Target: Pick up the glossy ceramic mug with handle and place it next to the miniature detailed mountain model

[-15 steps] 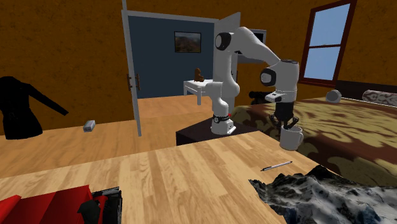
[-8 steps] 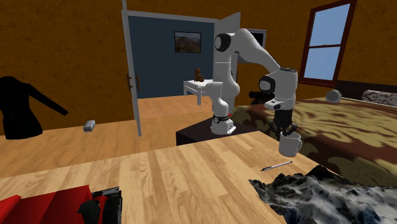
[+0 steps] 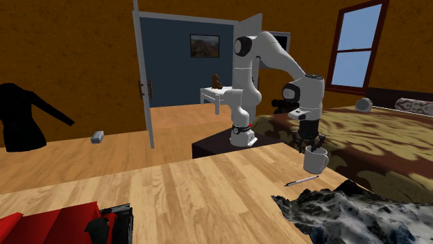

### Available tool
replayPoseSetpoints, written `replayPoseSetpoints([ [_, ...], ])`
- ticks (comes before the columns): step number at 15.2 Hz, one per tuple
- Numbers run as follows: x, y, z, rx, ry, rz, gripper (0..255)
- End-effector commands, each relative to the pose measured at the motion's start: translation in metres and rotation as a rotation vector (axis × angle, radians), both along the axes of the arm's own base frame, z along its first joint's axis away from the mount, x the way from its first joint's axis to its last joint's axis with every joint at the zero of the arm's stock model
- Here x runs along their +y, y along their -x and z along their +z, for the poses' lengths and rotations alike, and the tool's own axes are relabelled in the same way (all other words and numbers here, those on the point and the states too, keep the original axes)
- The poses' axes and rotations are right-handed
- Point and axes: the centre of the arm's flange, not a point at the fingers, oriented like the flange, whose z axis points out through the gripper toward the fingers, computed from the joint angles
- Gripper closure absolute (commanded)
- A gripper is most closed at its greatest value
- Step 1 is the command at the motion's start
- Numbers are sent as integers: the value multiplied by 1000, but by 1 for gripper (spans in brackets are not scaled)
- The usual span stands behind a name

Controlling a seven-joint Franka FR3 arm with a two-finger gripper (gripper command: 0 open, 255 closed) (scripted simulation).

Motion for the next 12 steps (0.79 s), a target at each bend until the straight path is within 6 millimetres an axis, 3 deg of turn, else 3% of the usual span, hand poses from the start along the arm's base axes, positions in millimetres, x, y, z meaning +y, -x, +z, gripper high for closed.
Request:
replayPoseSetpoints([
  [1,0,0,0,0,0,0,0],
  [5,0,0,0,0,0,0,0],
  [9,-2,-3,50,0,0,0,0],
  [12,-2,-3,50,0,0,0,0],
])
